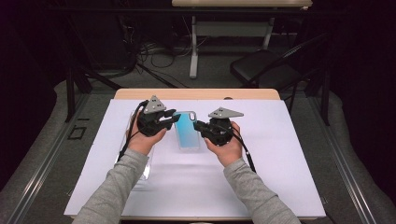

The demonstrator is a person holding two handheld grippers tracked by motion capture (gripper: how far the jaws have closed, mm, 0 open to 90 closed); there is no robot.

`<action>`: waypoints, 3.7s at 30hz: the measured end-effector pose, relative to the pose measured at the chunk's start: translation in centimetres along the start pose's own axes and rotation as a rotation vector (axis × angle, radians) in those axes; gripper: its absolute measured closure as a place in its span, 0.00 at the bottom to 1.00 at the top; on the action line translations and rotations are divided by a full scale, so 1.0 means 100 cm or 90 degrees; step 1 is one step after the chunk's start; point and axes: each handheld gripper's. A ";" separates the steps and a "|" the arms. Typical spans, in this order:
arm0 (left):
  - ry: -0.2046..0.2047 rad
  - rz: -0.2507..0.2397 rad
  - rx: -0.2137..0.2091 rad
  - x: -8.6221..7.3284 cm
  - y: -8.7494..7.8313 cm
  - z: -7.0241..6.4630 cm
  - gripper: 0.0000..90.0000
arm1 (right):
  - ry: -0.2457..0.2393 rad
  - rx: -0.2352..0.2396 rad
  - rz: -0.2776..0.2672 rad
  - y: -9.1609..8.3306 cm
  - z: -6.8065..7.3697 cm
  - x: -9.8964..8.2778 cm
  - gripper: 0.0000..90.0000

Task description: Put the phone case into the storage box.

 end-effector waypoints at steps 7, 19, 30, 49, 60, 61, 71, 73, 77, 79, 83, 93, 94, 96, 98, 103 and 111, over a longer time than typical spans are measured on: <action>0.002 0.003 0.001 -0.001 -0.001 0.001 0.84 | -0.005 0.003 -0.001 0.000 0.000 0.000 0.93; 0.006 0.010 0.005 -0.001 -0.001 0.001 0.82 | -0.004 0.005 0.000 0.000 0.000 0.000 0.93; 0.017 0.022 0.008 0.000 -0.002 0.001 0.82 | -0.008 0.008 0.003 0.000 0.000 0.000 0.93; 0.039 0.032 0.013 0.005 -0.004 0.001 0.88 | -0.002 0.009 -0.004 0.000 -0.001 0.000 0.93; 0.039 0.034 0.015 0.006 -0.005 0.001 0.89 | 0.004 0.010 -0.004 0.000 -0.001 0.000 0.93; 0.039 0.034 0.015 0.006 -0.005 0.001 0.89 | 0.005 0.010 -0.005 0.000 -0.001 0.000 0.93; 0.032 0.036 0.009 0.006 -0.005 0.003 0.89 | 0.009 0.015 -0.006 0.001 -0.001 -0.001 0.93; 0.028 0.034 0.007 0.006 -0.005 0.003 0.89 | 0.009 0.015 -0.007 0.001 -0.001 -0.001 0.93; 0.024 0.035 0.002 0.006 -0.005 0.004 0.90 | 0.011 0.015 -0.006 0.001 -0.002 -0.001 0.92; 0.023 0.035 0.001 0.006 -0.005 0.004 0.90 | 0.010 0.016 -0.007 0.001 -0.002 -0.001 0.92; 0.022 0.034 -0.001 0.007 -0.006 0.005 0.90 | 0.014 0.018 -0.008 0.001 -0.003 -0.001 0.92; 0.019 0.036 -0.004 0.008 -0.006 0.005 0.90 | 0.021 0.021 -0.012 0.002 -0.003 -0.001 0.92; 0.019 0.036 -0.004 0.008 -0.006 0.005 0.90 | 0.022 0.021 -0.011 0.002 -0.003 -0.001 0.92; 0.019 0.036 -0.005 0.008 -0.006 0.005 0.90 | 0.023 0.021 -0.012 0.002 -0.003 -0.001 0.92; 0.018 0.036 -0.005 0.008 -0.006 0.006 0.90 | 0.025 0.021 -0.012 0.002 -0.004 -0.001 0.92; 0.018 0.035 -0.006 0.008 -0.006 0.005 0.90 | 0.032 0.022 -0.013 0.002 -0.004 -0.001 0.91; 0.023 0.035 -0.003 0.008 -0.006 0.006 0.90 | 0.037 0.027 -0.022 0.001 -0.006 -0.001 0.83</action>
Point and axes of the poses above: each handheld gripper's, and its own axes: y roughly forward along the jaws, x roughly out of its top, z roughly to its left, and after that the axes turned 5 degrees about -y, right-handed
